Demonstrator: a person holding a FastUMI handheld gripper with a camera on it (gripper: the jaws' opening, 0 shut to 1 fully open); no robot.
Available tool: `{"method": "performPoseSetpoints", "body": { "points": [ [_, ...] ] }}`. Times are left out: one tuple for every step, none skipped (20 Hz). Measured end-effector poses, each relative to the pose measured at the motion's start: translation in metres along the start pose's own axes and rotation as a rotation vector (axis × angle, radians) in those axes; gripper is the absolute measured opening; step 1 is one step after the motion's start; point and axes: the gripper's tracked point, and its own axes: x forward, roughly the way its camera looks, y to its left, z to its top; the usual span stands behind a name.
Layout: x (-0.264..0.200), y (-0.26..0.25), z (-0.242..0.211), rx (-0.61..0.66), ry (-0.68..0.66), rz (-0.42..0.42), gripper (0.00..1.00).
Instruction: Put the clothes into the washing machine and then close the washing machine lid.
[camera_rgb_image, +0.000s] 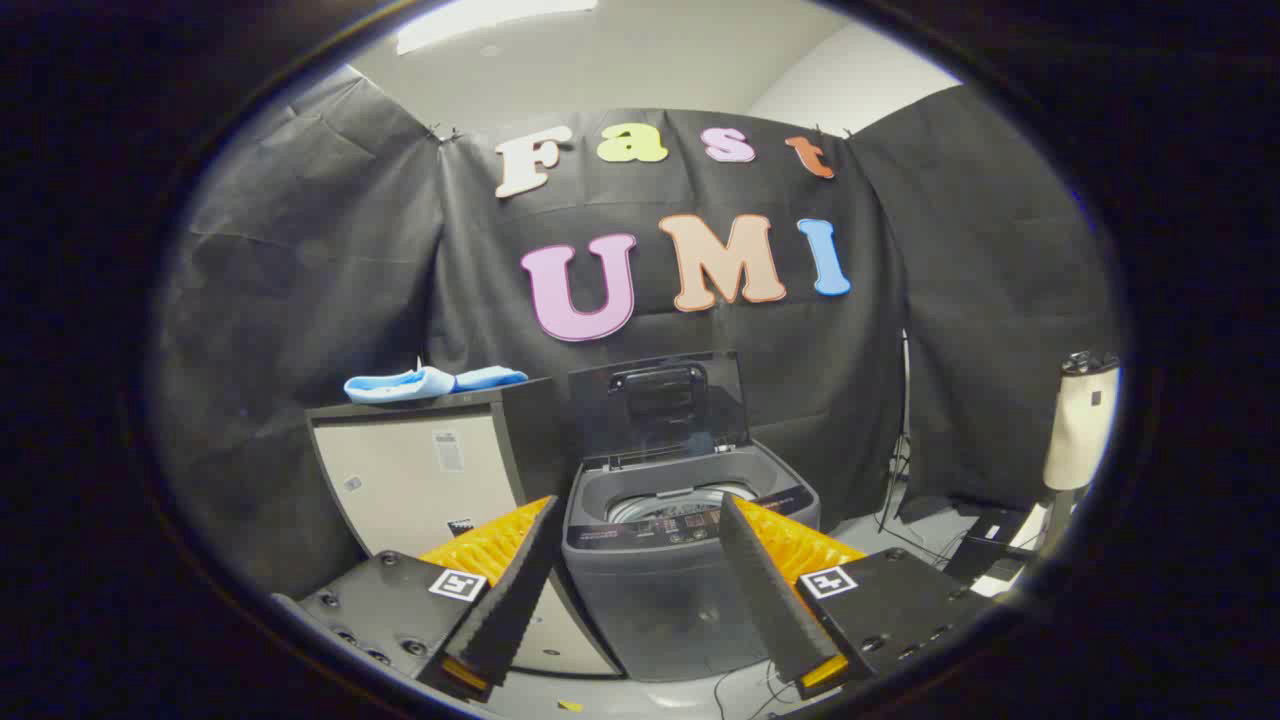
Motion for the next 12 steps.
{"method": "performPoseSetpoints", "body": {
  "points": [
    [0.001, 0.001, 0.001, -0.007, -0.004, 0.000, 0.98],
    [0.002, 0.003, 0.003, -0.011, -0.007, 0.003, 0.98],
    [0.004, 0.004, 0.003, -0.014, -0.010, 0.003, 0.98],
    [0.006, 0.006, 0.004, -0.018, -0.010, 0.003, 0.98],
    [0.008, 0.007, 0.004, -0.023, -0.011, 0.003, 0.98],
    [0.010, 0.008, 0.004, -0.027, -0.008, 0.001, 0.98],
    [0.012, 0.009, 0.001, -0.030, -0.003, -0.001, 0.98],
    [0.016, 0.011, 0.000, -0.029, 0.003, 0.001, 0.98],
    [0.017, 0.013, -0.001, -0.030, 0.005, 0.003, 0.98],
    [0.020, 0.015, -0.001, -0.033, 0.007, 0.003, 0.98],
    [0.023, 0.017, -0.002, -0.038, 0.010, 0.002, 0.98],
    [0.027, 0.019, -0.002, -0.042, 0.013, 0.002, 0.98]
  ]
}}
